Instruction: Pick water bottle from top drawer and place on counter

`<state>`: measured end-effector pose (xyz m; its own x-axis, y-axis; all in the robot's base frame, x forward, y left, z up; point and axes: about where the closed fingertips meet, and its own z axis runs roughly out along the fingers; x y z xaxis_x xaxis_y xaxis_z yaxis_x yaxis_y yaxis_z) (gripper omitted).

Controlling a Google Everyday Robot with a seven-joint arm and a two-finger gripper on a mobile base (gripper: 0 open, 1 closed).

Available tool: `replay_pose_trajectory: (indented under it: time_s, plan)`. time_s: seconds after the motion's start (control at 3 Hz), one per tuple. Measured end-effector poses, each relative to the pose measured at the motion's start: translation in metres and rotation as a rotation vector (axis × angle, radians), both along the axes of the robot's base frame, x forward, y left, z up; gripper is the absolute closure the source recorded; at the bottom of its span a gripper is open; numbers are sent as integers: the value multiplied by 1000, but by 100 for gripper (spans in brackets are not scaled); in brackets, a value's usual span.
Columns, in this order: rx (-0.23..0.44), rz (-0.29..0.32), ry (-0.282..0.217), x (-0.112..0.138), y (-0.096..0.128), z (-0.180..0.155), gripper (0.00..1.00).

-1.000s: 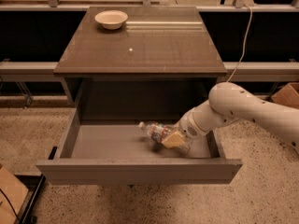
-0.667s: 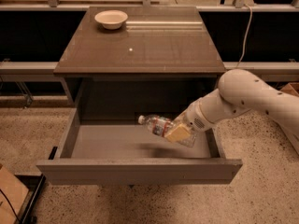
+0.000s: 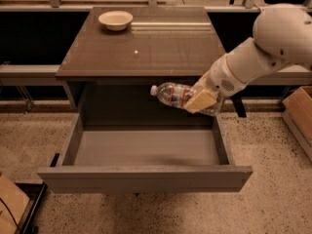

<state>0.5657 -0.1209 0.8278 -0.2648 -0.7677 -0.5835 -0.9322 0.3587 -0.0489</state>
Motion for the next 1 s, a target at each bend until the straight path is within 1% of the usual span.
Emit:
replay_pose_trajectory:
  time_s: [0.33,0.67,1.0]
  plan:
    - [-108,-69,-116,48,-15,50,100]
    - [-226,-165,-233,110,-24,75,100]
    - [-225,-165,-233,110,-24,75,100]
